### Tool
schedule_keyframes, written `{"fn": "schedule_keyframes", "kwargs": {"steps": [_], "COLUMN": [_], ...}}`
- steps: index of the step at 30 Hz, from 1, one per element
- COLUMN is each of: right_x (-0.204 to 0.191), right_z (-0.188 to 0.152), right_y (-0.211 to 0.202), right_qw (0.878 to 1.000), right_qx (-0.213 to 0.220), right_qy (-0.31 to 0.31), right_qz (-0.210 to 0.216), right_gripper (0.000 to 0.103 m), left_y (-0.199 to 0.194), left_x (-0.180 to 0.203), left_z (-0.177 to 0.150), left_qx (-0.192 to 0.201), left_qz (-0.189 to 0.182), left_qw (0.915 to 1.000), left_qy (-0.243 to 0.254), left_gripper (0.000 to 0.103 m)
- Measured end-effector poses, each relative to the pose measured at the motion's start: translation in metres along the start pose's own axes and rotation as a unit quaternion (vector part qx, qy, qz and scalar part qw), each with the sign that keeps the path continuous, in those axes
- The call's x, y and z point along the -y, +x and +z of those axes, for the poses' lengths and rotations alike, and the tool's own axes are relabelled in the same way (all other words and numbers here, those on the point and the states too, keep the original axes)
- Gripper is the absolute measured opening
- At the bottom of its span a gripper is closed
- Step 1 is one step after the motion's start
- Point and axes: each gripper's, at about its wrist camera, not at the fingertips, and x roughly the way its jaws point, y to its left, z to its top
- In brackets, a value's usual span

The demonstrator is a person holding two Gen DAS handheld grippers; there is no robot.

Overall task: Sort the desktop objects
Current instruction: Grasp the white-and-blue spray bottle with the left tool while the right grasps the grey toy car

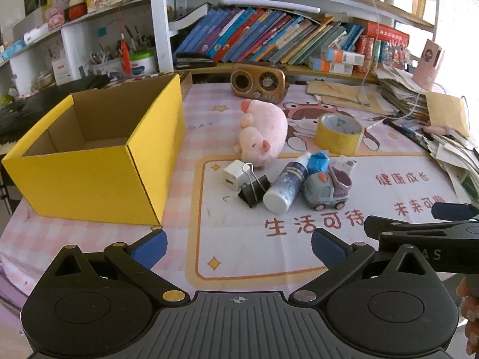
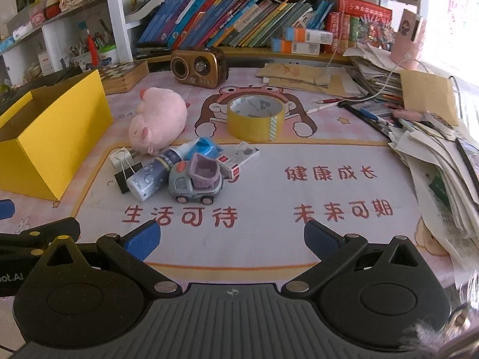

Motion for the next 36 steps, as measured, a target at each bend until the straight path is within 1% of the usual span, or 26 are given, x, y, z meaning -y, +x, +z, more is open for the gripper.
{"fn": "schedule_keyframes", "kwargs": {"steps": [10, 14, 21, 29, 33, 36], "right_x": [0.011, 0.011, 0.008, -0.002, -0.005, -0.007], "right_z": [0.019, 0.026, 0.034, 0.037, 0.04, 0.042], "right_y": [0.035, 0.049, 0.075, 0.096, 0.103, 0.107], "right_qw": [0.999, 0.998, 0.995, 0.991, 0.99, 0.989], "right_qx": [-0.021, -0.026, -0.04, -0.057, -0.058, -0.058], "right_qy": [-0.013, -0.026, -0.046, -0.074, -0.081, -0.084], "right_qz": [0.031, 0.048, 0.074, 0.097, 0.102, 0.108], "right_gripper": [0.101, 0.097, 0.096, 0.089, 0.087, 0.081], "left_y": [0.014, 0.02, 0.027, 0.032, 0.034, 0.036], "left_x": [0.01, 0.012, 0.015, 0.012, 0.012, 0.014], "left_z": [0.012, 0.016, 0.02, 0.02, 0.022, 0.024], "left_qx": [-0.01, -0.016, -0.022, -0.033, -0.036, -0.036], "left_qz": [0.025, 0.035, 0.05, 0.075, 0.079, 0.08], "left_qw": [0.9996, 0.9992, 0.9984, 0.9963, 0.9958, 0.9959], "left_qy": [-0.008, -0.013, -0.014, -0.025, -0.027, -0.024], "left_gripper": [0.103, 0.103, 0.103, 0.103, 0.103, 0.103]}}
